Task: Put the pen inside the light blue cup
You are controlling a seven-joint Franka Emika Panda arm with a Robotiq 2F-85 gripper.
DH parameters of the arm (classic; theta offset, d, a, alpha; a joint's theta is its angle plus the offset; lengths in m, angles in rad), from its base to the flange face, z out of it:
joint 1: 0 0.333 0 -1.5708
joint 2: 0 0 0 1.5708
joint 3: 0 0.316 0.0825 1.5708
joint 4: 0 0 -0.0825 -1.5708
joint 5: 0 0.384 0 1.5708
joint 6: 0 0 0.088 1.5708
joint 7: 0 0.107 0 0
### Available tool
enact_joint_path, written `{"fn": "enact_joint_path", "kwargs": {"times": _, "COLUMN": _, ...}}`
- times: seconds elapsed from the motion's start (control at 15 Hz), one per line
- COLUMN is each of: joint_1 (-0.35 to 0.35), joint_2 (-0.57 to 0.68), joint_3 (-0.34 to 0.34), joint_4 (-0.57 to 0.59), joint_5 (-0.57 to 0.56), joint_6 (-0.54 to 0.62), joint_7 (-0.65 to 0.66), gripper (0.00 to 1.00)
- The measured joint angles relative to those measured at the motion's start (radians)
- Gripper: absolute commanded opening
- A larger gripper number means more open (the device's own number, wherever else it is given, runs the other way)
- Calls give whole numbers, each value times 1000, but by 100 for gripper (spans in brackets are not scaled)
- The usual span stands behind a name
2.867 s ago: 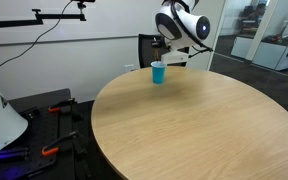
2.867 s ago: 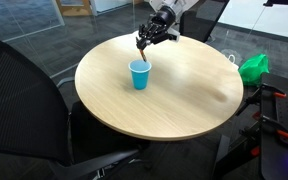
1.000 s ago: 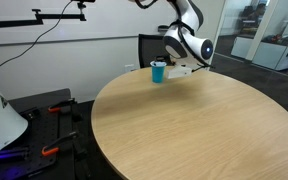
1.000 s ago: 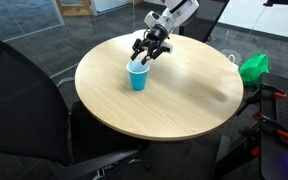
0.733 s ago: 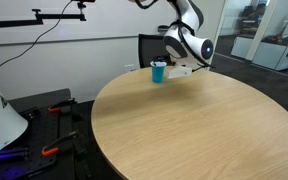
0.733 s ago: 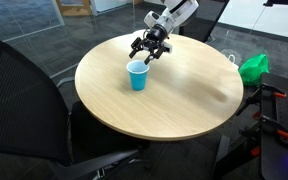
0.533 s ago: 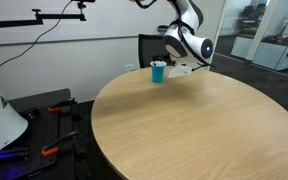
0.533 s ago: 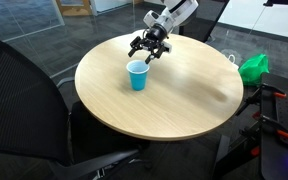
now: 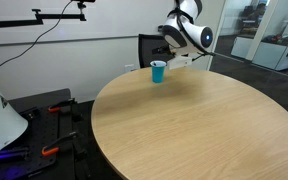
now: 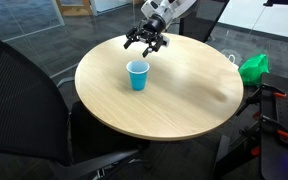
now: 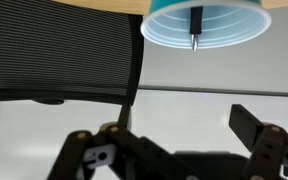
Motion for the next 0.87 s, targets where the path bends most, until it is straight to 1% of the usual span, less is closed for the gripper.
{"fn": "enact_joint_path", "kwargs": {"times": 0.4, "joint_1": 0, "joint_2": -112, "joint_3": 2, "joint_4": -83, "joint_5": 2, "joint_6": -4, "joint_7": -77, "gripper": 100}}
{"fn": "enact_joint_path", "kwargs": {"times": 0.6, "joint_1": 0, "joint_2": -168, "joint_3": 3, "joint_4": -132, "joint_5": 2, "joint_6": -28, "joint_7": -105, "gripper": 100}}
{"fn": "enact_joint_path", "kwargs": {"times": 0.87, "joint_1": 1, "joint_2": -201, "joint_3": 5, "joint_4": -167, "joint_5": 2, "joint_6": -40, "joint_7": -116, "gripper": 100}}
